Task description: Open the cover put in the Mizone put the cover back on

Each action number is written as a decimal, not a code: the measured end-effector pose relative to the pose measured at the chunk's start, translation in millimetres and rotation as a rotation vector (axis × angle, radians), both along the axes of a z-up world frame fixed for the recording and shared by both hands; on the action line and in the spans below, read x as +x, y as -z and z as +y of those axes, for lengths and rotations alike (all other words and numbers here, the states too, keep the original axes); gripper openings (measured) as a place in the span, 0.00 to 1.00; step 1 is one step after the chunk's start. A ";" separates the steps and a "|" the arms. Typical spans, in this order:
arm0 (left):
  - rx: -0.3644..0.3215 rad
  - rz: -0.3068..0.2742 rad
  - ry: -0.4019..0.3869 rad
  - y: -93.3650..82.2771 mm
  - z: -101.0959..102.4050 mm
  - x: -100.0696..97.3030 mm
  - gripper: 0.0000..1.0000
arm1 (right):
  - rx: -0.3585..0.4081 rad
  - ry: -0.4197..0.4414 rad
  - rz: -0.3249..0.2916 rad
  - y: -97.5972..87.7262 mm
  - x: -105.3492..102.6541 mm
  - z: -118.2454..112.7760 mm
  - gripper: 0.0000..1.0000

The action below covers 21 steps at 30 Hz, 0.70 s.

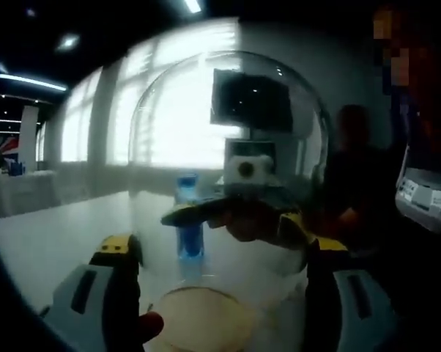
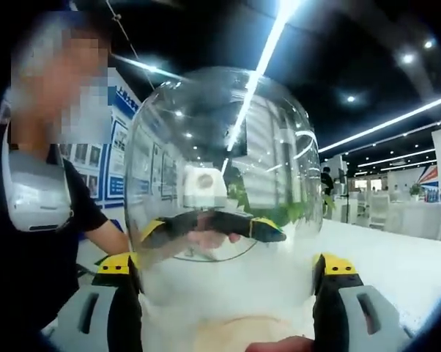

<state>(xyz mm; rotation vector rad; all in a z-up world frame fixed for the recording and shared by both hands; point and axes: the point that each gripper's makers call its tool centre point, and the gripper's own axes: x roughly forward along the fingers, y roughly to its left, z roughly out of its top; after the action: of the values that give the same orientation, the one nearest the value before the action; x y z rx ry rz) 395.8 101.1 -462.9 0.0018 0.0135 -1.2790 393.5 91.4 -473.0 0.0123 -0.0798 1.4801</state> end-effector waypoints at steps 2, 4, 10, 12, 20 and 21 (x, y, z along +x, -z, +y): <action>0.000 -0.005 -0.001 -2.2 1.1 -2.5 0.80 | 0.007 0.000 -0.003 -2.2 -2.5 0.9 0.90; -0.004 -0.005 -0.003 -4.7 1.9 -5.1 0.80 | 0.016 0.001 0.002 -3.9 -5.7 1.4 0.90; 0.011 -0.014 -0.001 -7.2 3.3 -14.7 0.80 | 0.019 0.004 -0.004 -5.1 -15.5 4.0 0.90; 0.014 -0.015 -0.003 -6.6 3.5 -15.2 0.80 | 0.022 0.003 -0.005 -5.0 -16.1 3.7 0.90; 0.032 -0.007 -0.003 1.0 -1.9 -16.1 0.81 | 0.009 0.010 -0.004 0.2 -14.5 2.0 0.90; 0.033 -0.007 -0.004 1.9 -2.3 -16.1 0.81 | 0.005 0.010 -0.006 0.6 -13.9 1.6 0.90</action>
<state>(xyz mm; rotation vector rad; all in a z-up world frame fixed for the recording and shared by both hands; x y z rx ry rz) 379.6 98.8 -464.8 0.0344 0.0284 -1.2749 379.6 93.0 -473.6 0.0116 -0.0887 1.4696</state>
